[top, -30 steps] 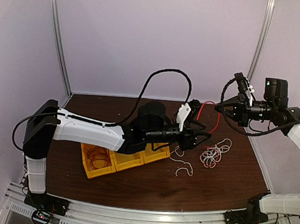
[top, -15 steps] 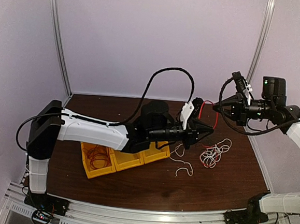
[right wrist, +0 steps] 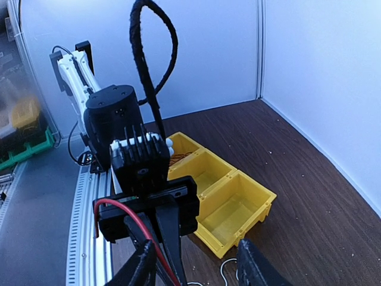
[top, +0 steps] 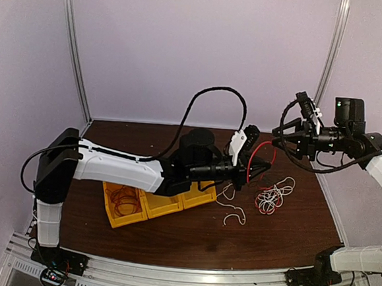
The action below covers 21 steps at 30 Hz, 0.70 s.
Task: Untangle the cables
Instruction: Pass from the right arm to the left, then hold the tangled cables at the center of the board.
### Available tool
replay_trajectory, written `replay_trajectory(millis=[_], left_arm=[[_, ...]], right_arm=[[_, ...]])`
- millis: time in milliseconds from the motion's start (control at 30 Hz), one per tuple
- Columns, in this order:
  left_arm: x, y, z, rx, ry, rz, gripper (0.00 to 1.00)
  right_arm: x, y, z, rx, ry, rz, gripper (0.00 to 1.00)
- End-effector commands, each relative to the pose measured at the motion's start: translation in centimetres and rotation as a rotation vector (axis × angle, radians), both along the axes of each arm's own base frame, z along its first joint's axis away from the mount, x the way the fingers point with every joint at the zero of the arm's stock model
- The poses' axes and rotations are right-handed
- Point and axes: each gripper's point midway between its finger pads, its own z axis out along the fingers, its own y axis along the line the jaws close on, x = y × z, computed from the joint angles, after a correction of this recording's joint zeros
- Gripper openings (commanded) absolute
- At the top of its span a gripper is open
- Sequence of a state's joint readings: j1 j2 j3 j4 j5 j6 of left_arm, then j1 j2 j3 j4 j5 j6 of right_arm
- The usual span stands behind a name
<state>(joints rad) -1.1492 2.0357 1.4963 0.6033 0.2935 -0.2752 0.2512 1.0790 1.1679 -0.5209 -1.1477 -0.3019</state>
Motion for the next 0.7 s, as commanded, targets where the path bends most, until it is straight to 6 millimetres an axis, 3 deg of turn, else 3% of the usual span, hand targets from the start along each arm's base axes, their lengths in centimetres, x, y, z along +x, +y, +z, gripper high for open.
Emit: replay_trajectory(millis=[0,400,667], left_arm=[[0.4,1.9,3.5,-0.084,-0.013,0.067,0.00],[1.2,6.0,4.6,-0.107,0.015,0.202,0.00],[1.6,7.1,4.8,-0.125,0.024,0.248,0.00]], right_arm=[[0.7,-1.6,-2.3,-0.063,0.003,-0.032,0.49],[1.4,-5.5,-17.2,-0.404,0.125,-0.089,0.68],[0.3,-5.8,-21.2,-0.500,0.105,-0.041,0.77]])
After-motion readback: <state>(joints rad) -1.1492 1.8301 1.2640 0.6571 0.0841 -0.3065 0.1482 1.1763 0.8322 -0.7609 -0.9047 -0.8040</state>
